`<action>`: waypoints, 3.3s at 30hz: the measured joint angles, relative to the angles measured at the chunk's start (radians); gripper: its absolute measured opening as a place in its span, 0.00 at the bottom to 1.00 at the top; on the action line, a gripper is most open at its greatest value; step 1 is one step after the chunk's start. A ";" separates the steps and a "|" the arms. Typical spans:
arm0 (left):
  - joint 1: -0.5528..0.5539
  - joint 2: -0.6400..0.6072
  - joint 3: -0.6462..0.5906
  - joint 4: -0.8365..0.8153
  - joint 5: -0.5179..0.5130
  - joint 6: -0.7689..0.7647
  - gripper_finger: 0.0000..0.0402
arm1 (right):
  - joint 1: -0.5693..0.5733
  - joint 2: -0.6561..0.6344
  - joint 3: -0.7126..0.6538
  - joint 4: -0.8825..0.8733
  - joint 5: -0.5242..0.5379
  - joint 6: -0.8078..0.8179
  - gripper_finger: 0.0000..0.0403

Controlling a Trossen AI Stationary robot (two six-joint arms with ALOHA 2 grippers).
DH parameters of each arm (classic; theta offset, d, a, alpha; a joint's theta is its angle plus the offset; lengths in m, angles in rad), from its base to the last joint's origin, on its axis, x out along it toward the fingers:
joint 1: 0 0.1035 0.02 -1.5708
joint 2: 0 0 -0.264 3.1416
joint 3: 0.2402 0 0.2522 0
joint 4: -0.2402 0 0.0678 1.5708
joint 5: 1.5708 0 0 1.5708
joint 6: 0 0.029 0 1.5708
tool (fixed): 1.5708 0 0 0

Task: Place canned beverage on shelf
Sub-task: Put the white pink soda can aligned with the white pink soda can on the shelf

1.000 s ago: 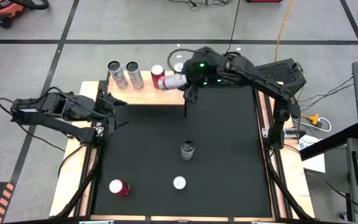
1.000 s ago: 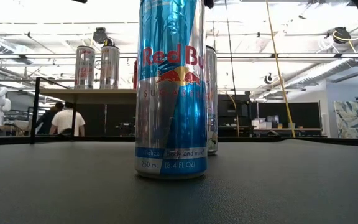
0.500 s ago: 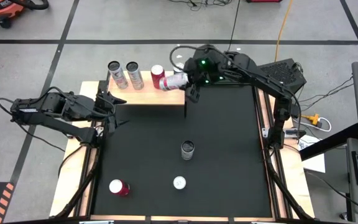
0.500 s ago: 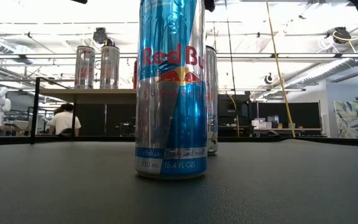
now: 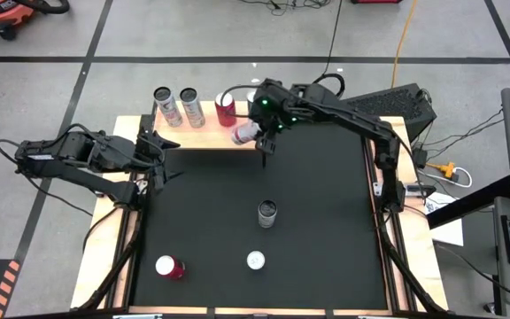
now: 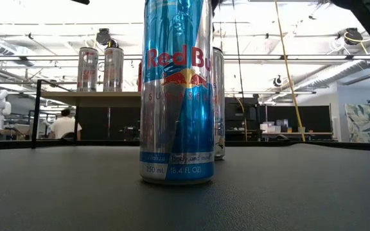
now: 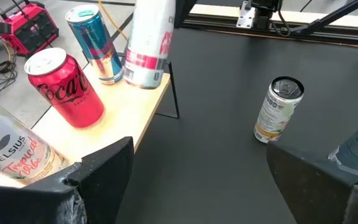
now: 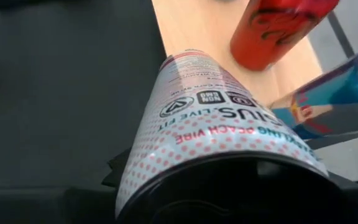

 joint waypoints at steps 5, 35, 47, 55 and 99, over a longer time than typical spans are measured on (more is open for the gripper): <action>0.000 0.000 0.000 0.000 0.000 0.001 0.91 | -0.008 0.006 0.000 -0.010 0.003 -0.003 0.58; 0.000 0.054 0.000 0.036 0.004 0.001 0.91 | -0.033 0.042 0.001 -0.063 0.054 -0.019 0.58; 0.000 0.156 0.000 0.033 0.083 0.084 0.91 | -0.033 0.042 0.001 -0.079 0.054 -0.019 0.58; 0.039 0.205 0.000 0.038 0.030 0.275 0.91 | -0.033 0.042 0.001 -0.094 0.054 -0.019 0.58; 0.601 0.620 0.000 0.656 0.695 0.552 0.91 | -0.027 0.042 0.001 -0.040 -0.076 -0.101 0.58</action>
